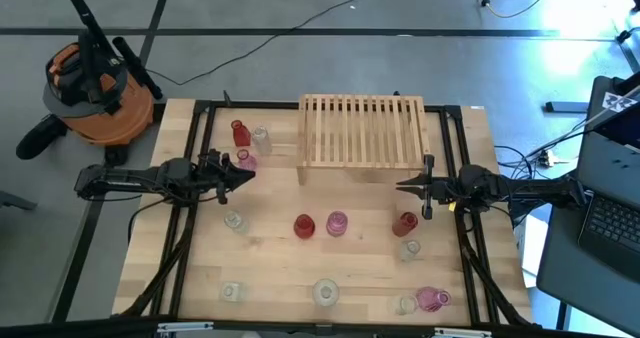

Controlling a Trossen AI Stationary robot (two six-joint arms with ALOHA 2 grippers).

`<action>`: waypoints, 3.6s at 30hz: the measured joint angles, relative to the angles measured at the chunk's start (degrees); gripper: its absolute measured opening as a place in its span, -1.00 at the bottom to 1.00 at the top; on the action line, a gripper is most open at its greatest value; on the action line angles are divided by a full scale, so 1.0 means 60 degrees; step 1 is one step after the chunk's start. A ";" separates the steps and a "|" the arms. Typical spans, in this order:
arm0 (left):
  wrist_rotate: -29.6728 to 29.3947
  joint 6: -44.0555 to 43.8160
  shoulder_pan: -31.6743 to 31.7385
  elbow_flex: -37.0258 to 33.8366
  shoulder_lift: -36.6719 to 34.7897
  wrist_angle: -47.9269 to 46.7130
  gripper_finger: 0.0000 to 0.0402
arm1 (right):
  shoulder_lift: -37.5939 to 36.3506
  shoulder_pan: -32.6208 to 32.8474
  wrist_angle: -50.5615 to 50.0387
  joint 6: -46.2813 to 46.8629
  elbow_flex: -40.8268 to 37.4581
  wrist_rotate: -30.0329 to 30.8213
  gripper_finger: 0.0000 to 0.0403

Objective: Sort vases onto shelf

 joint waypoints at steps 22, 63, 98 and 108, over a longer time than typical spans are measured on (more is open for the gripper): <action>-0.0560 0.0552 0.0011 0.0001 0.0000 0.2293 -0.88 | 0.0001 0.0004 0.0918 0.0153 -0.0004 -0.0404 -1.00; -0.0544 0.1148 0.0007 0.0000 0.0000 0.3465 -0.88 | 0.0001 -0.0004 0.3168 0.2503 -0.0004 -0.0721 -1.00; -0.0726 0.1399 0.0011 0.0000 0.0000 0.3465 -0.88 | 0.0001 -0.0004 0.5397 -0.0185 0.0223 -0.0529 -0.97; -0.0861 0.1418 0.0007 0.0000 0.0000 0.3465 -0.88 | 0.1215 0.0004 0.5125 -0.1497 0.1180 -0.0714 -0.24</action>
